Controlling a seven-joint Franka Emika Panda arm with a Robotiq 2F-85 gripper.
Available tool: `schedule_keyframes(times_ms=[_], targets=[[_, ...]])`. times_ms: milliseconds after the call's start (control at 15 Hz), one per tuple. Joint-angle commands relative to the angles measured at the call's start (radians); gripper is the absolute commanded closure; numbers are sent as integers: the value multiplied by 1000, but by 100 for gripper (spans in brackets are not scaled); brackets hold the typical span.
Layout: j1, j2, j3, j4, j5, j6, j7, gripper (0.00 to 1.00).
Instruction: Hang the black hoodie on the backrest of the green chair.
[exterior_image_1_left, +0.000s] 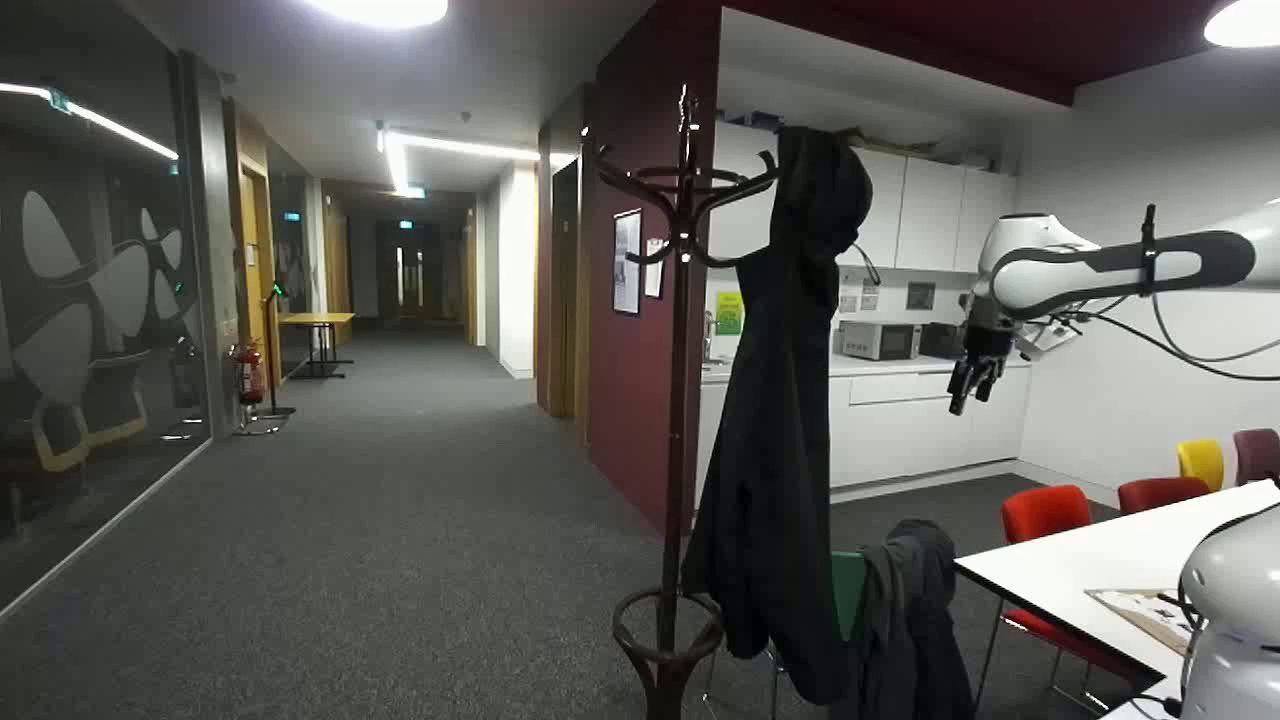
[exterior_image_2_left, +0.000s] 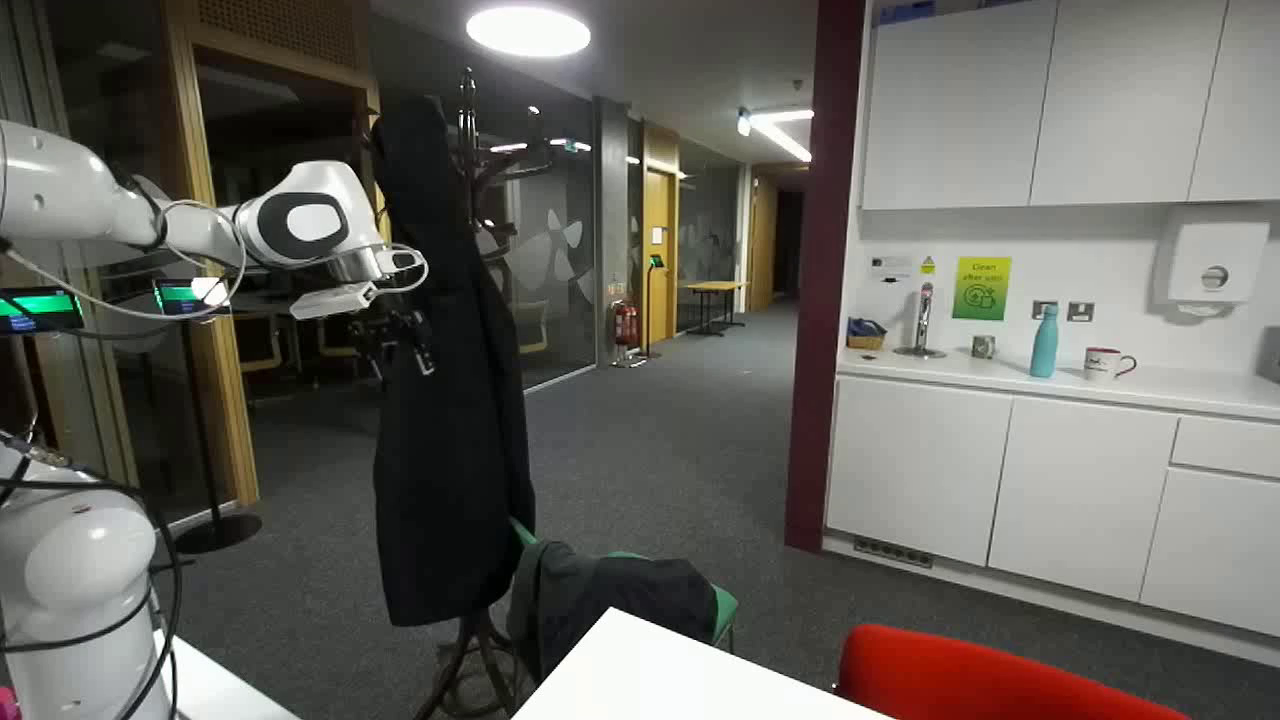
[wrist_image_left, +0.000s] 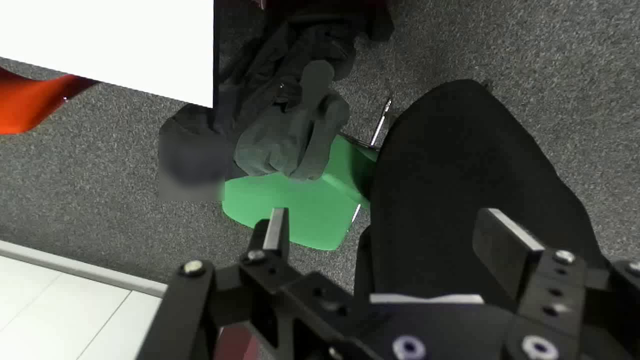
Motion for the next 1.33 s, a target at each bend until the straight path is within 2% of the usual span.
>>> schedule_keyframes(times_ms=[0, 333, 533, 933, 1067, 1267], targets=[[6, 1, -4, 2, -3, -3, 3, 0], [6, 1, -4, 2, -3, -3, 3, 0], [14, -20, 39, -18, -1, 44, 66, 0], [51, -23, 206, 40, -17, 186, 270, 0], [33, -25, 268, 78, -55, 244, 339, 0], [-1, -34, 324, 157, -121, 287, 415, 0]])
